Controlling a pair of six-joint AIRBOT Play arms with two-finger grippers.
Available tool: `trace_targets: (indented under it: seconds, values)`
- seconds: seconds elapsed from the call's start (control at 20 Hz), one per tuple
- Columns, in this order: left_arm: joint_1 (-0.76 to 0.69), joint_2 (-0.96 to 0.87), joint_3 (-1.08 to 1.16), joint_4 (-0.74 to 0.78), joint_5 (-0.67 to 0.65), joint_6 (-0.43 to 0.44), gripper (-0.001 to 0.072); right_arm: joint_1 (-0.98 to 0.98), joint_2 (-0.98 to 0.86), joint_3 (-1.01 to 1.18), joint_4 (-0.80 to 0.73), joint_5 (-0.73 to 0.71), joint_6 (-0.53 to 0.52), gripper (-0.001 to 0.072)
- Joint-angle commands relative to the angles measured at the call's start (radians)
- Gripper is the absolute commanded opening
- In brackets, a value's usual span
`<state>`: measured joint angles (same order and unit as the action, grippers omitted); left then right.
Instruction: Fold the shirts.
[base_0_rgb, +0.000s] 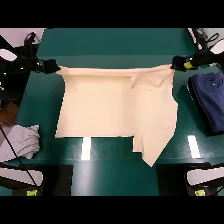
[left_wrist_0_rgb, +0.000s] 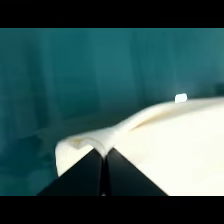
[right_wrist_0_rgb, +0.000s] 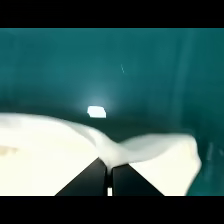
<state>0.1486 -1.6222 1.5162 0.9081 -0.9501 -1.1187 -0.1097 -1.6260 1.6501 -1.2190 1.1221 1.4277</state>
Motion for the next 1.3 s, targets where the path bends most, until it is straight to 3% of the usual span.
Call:
trace_targets:
  seconds: [0.0, 0.25, 0.55, 0.6, 0.65, 0.7, 0.75, 1.0, 1.25]
  values:
    - [-0.005, -0.002, -0.032, 0.111, -0.104, 0.019, 0.0021, 0.046, -0.002, 0.000, -0.215, 0.171, -0.003, 0.0009]
    - [-0.005, -0.002, -0.134, 0.144, -0.133, 0.016, 0.0022, 0.053, 0.036, -0.132, -0.247, 0.234, 0.056, 0.0009]
    - [-0.005, -0.002, -0.142, 0.145, -0.145, -0.054, 0.0027, 0.048, 0.111, -0.332, -0.178, 0.085, 0.087, 0.0015]
    - [-0.005, -0.002, -0.142, 0.146, -0.158, -0.064, 0.0264, 0.043, 0.115, -0.339, -0.174, 0.081, 0.109, 0.0019]
    - [-0.004, -0.002, -0.142, 0.148, -0.164, -0.074, 0.0453, 0.037, 0.115, -0.334, -0.159, 0.089, 0.116, 0.0071]
    - [-0.004, -0.002, -0.141, 0.149, -0.175, -0.087, 0.0429, 0.027, 0.116, -0.332, -0.140, 0.095, 0.120, 0.0242]
    - [-0.004, -0.001, -0.140, 0.150, -0.189, -0.087, 0.0429, 0.016, 0.115, -0.322, -0.110, 0.120, 0.120, 0.0290]
    - [0.030, 0.060, -0.152, 0.170, -0.353, -0.115, 0.0429, -0.079, 0.206, -0.338, 0.075, 0.273, 0.033, 0.0289]
    - [0.142, 0.288, -0.425, 0.168, -0.324, -0.112, 0.0429, -0.175, 0.424, -0.552, 0.182, 0.354, -0.053, 0.0289]
